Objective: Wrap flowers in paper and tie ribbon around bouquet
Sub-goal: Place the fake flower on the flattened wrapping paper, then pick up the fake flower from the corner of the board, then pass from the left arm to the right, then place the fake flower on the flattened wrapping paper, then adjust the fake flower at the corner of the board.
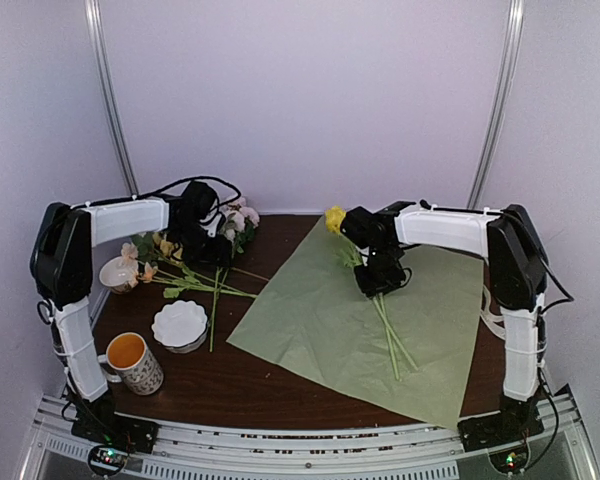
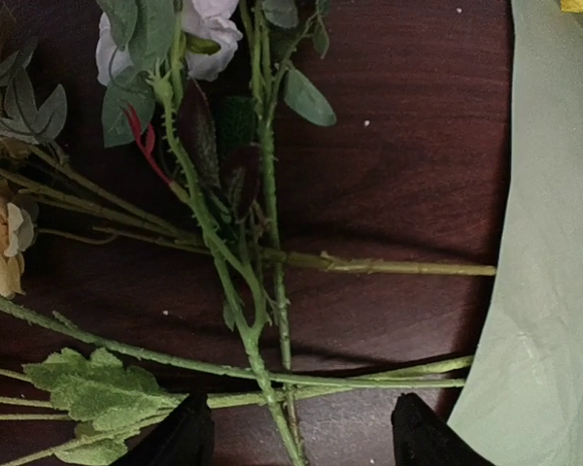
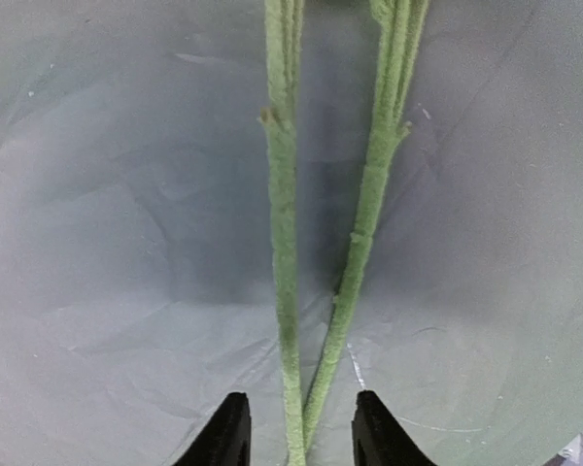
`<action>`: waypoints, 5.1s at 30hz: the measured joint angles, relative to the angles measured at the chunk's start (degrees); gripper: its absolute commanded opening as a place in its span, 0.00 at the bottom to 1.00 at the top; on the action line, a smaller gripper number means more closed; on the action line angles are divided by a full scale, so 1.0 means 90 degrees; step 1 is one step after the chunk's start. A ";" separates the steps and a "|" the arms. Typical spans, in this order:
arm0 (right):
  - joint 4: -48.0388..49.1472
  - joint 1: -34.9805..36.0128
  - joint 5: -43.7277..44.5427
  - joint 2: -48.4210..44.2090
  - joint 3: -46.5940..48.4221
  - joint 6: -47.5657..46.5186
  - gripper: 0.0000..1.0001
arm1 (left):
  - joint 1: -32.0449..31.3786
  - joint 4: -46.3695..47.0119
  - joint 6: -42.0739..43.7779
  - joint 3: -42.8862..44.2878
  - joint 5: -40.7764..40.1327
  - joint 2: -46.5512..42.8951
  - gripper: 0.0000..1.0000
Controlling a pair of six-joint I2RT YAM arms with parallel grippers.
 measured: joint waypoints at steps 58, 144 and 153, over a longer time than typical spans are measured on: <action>0.5309 0.1938 -0.3417 -0.3563 -0.0716 -0.0389 0.65 | -0.2317 0.5836 -0.0792 -0.1797 0.2718 -0.4371 0.00; 0.0651 -0.0206 0.0272 -0.1630 -0.1809 -0.0027 0.45 | 0.0109 -0.0787 0.0221 0.2999 -0.0012 0.2203 0.71; 0.0646 -0.0194 0.0301 -0.1804 -0.1916 -0.0070 0.45 | 0.0172 -0.1180 0.0357 0.2722 -0.0476 0.2484 0.60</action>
